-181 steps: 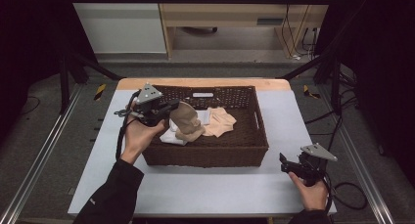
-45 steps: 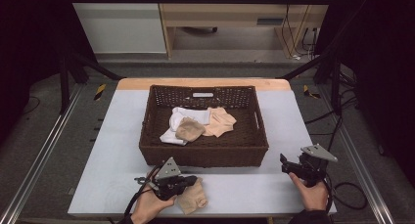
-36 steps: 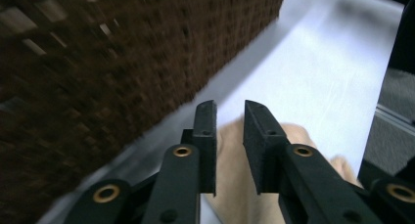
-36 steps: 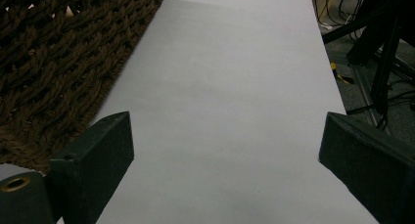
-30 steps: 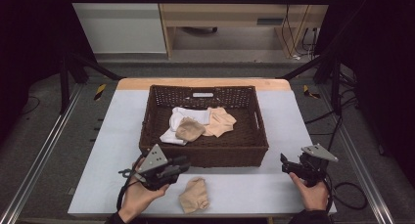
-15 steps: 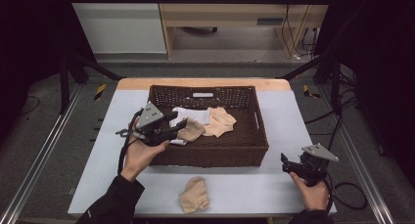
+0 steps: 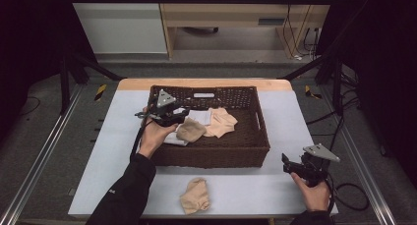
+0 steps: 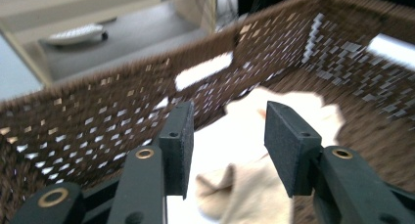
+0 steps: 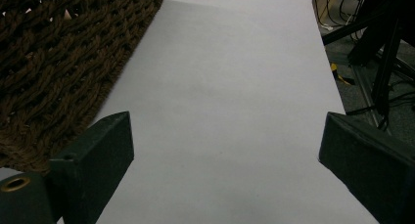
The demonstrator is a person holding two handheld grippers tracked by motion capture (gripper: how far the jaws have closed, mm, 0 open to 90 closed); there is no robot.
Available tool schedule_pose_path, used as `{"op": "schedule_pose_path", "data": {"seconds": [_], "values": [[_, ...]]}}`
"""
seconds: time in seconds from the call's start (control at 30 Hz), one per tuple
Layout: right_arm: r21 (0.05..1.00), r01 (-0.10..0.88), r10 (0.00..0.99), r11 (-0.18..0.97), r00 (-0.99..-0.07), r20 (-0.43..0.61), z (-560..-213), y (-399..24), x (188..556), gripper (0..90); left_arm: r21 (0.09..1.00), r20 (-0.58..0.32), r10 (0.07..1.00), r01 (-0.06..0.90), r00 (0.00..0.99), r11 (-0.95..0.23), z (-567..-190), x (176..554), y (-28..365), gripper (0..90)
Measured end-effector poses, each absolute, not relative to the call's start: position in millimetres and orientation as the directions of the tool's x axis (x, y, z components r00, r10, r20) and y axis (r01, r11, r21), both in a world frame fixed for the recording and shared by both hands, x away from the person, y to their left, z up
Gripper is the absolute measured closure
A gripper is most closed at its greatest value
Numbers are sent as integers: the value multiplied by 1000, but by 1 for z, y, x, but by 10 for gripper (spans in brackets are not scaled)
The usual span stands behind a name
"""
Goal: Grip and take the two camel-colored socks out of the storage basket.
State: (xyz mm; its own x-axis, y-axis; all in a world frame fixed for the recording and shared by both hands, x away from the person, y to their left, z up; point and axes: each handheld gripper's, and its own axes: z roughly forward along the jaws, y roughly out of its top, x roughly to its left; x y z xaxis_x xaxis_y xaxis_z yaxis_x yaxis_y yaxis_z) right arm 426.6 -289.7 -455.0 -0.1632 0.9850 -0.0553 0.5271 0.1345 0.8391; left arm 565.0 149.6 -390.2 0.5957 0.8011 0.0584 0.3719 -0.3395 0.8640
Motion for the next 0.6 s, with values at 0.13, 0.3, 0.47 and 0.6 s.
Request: {"op": "schedule_pose_path", "data": {"seconds": [0.13,0.3,0.47,0.6], "values": [[840,526,985,136,-166,-55,-455,-290,427,63,833,63,800,410,596,-372,-403,574,147,565],[839,528,985,132,-164,-51,-455,-290,427,63,804,63,779,431,624,-410,-413,577,140,572],[838,529,985,135,-166,-54,-455,-289,427,63,772,58,763,456,644,-444,-419,575,139,596],[837,530,984,138,-166,-57,-456,-289,427,63,740,6,764,511,645,-437,-423,577,139,667]]}}
